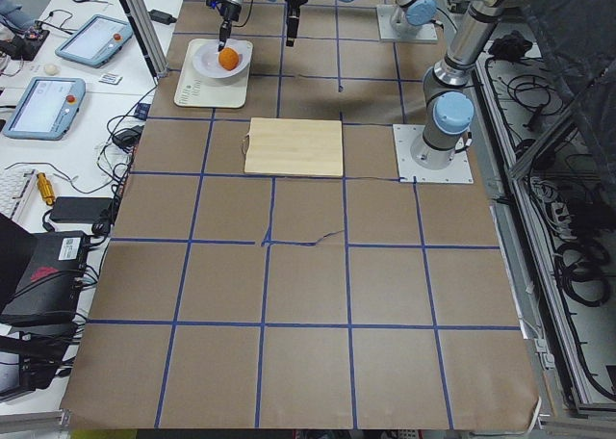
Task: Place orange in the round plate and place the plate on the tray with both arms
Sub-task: 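Adjust the plate position on the tray with the right gripper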
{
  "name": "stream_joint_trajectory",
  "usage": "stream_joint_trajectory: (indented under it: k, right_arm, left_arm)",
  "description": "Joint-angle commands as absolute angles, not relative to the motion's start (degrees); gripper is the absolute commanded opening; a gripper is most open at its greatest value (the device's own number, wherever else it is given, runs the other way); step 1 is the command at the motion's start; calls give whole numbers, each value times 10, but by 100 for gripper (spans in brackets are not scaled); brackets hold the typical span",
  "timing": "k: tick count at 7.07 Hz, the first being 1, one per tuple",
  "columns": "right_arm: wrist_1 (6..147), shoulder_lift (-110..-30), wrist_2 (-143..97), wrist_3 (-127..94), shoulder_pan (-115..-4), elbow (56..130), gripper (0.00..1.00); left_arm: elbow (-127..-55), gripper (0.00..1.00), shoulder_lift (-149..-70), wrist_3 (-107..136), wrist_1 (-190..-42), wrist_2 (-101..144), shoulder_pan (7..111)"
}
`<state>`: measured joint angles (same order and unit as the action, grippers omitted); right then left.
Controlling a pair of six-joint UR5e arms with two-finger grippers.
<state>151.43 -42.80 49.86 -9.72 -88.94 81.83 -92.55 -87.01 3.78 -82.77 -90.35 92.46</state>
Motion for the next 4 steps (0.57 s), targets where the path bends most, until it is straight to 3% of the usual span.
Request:
stream_joint_trajectory:
  k: [1, 3, 4]
  right_arm:
    - [1514, -420, 499, -97, -889, 817, 0]
    - [1514, -416, 505, -97, -889, 813, 0]
    - [1514, -417, 510, -97, -889, 812, 43]
  left_arm:
    - [-925, 100, -870, 38, -827, -904, 925]
    - [-925, 100, -871, 38, -827, -903, 925]
    - [-925, 100, -870, 38, -827, -903, 925]
